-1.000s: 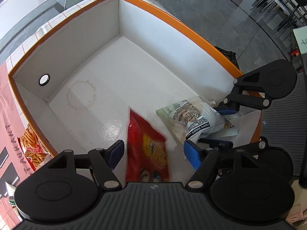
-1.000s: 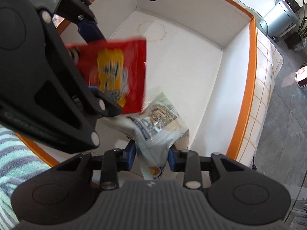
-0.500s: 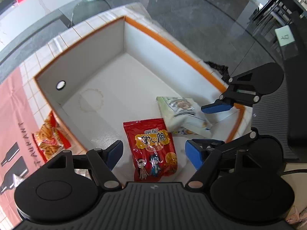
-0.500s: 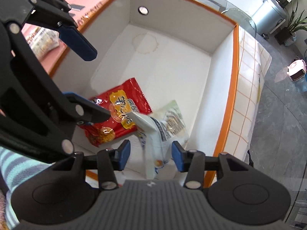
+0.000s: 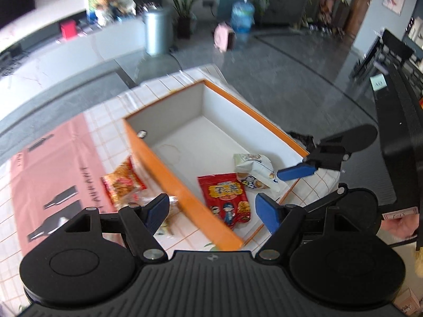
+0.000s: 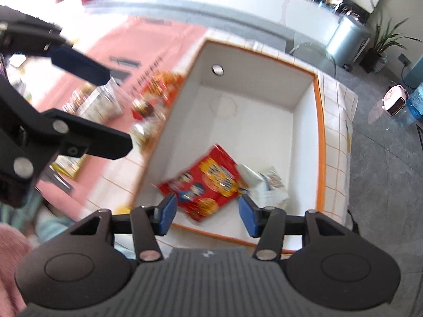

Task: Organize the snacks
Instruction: 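Move both tools back over the remaining snacks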

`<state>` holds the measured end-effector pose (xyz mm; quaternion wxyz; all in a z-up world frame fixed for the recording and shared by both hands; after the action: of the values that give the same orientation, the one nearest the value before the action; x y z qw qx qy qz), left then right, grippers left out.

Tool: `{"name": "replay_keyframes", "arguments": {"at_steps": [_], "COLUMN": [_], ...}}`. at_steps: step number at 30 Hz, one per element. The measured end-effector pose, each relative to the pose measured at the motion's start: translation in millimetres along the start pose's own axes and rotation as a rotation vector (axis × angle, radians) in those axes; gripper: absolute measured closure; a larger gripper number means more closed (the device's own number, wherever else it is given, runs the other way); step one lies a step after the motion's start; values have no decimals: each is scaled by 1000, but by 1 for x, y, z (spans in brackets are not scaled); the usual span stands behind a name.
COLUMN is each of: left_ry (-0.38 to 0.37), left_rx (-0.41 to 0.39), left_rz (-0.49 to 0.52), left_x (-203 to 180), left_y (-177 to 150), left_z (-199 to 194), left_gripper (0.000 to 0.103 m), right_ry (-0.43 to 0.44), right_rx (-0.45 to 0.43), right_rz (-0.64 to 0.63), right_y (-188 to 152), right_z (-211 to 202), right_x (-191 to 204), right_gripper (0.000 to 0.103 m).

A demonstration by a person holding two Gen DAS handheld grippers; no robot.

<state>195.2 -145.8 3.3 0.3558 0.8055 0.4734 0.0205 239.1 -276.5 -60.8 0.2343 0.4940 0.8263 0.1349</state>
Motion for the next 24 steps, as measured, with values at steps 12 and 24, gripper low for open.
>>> {"name": "replay_keyframes", "arguments": {"at_steps": [12, 24], "left_ry": [160, 265], "left_rx": [-109, -142], "left_rz": [-31, -137], "left_x": [34, 112], "left_y": [-65, -139], "left_z": [-95, -137], "left_gripper": [16, 13], "right_ry": [11, -12], "right_rx": [-238, -260], "right_rz": [315, 396], "right_y": [-13, -15], "right_z": [-62, -53], "right_x": [81, 173], "right_gripper": [52, 41]}}
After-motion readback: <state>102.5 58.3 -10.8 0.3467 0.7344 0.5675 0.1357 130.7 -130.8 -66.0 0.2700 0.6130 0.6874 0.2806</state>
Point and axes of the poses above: each gripper's, at about its wrist camera, not at the fingertips, and z roughly the way its jaws point, x to its left, y to its top, the point moved 4 cm from there along z, roughly the way its jaws point, and after that the axes turned 15 degrees about -y, right-handed, at the moved point
